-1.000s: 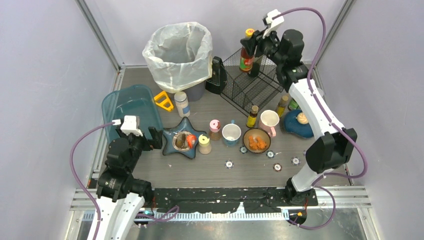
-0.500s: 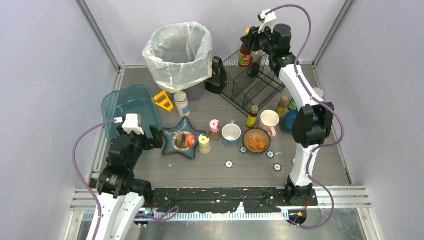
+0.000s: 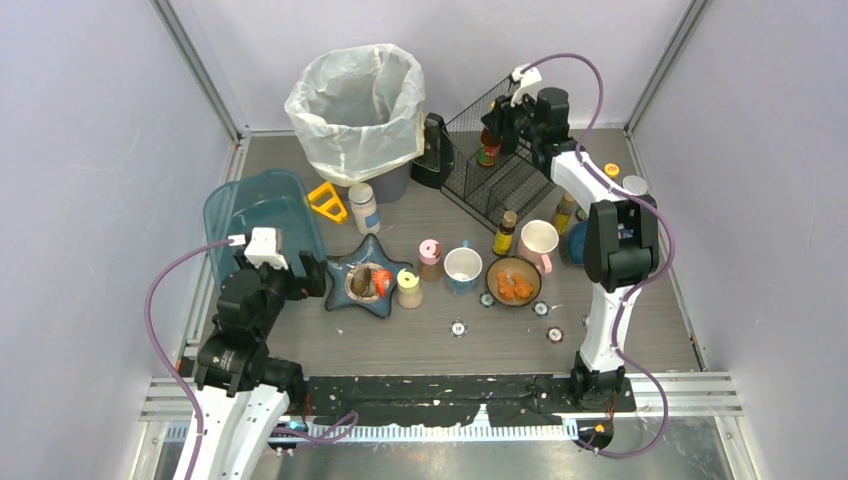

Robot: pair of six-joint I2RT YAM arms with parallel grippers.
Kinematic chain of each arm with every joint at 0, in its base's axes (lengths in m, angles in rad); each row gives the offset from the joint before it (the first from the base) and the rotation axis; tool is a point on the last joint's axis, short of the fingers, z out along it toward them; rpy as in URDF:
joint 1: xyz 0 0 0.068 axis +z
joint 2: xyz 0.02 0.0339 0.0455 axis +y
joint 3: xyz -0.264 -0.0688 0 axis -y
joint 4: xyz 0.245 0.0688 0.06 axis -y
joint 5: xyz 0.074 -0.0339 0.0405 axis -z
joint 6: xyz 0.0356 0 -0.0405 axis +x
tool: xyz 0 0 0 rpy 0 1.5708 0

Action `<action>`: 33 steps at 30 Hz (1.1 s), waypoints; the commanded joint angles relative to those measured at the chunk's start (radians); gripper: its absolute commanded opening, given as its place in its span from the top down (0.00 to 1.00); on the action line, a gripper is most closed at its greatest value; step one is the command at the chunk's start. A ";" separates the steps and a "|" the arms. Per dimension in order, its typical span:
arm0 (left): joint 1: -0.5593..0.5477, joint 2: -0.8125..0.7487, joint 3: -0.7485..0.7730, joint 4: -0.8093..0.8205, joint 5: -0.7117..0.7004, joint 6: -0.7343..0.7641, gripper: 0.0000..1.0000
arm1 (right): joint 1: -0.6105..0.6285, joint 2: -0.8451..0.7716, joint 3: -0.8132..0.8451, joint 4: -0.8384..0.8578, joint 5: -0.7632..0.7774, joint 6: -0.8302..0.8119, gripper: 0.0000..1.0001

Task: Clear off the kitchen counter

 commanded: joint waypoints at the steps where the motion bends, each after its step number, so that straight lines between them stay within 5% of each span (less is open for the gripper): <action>1: 0.004 0.002 0.040 0.014 0.015 0.006 0.01 | -0.007 -0.017 -0.004 0.269 -0.037 -0.015 0.95; 7: 0.004 -0.003 0.039 0.016 0.018 0.006 0.01 | -0.013 0.025 -0.008 0.261 -0.032 -0.029 0.83; 17: 0.004 -0.022 0.040 0.013 0.032 0.002 0.01 | -0.013 -0.016 -0.001 0.181 -0.031 -0.045 0.40; 26: 0.004 -0.084 0.034 0.009 0.037 -0.007 0.01 | -0.014 -0.134 -0.011 0.055 0.007 -0.044 0.27; 33: -0.003 -0.151 0.029 0.002 0.037 -0.015 0.01 | -0.014 -0.338 -0.083 -0.090 0.098 -0.021 0.08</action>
